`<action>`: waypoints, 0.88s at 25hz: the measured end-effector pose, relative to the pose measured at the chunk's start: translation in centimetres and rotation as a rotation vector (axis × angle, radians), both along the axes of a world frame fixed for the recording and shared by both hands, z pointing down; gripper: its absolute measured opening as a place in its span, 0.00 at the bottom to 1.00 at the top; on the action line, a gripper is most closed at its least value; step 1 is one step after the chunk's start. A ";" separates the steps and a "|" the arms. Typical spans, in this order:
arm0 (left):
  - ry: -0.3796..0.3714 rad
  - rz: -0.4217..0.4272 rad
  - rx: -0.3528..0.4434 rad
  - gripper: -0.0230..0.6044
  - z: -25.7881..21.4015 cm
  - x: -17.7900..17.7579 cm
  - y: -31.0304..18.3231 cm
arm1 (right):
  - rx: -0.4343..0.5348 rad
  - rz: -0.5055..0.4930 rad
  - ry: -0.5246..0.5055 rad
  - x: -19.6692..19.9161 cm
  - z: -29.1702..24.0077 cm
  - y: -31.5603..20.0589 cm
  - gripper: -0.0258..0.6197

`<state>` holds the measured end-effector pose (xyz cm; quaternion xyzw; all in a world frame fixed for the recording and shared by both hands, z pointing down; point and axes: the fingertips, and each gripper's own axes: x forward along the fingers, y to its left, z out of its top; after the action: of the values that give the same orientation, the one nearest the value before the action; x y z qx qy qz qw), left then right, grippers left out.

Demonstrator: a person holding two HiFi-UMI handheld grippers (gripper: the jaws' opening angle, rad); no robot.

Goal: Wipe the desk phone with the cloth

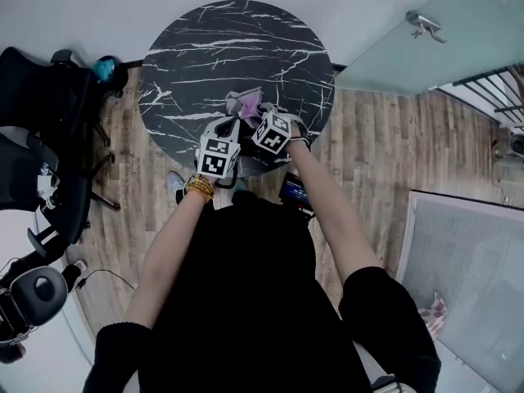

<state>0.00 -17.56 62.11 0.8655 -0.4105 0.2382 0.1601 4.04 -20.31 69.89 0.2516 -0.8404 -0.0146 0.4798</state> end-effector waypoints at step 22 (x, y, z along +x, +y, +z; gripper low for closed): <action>-0.002 0.002 -0.016 0.06 0.6 -0.1 0.7 | -0.077 -0.008 0.040 -0.5 1.5 2.2 0.13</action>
<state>-0.14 -16.83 62.72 0.8644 -0.4080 0.2424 0.1662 3.54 -18.07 71.38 0.2294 -0.8316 0.0109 0.5057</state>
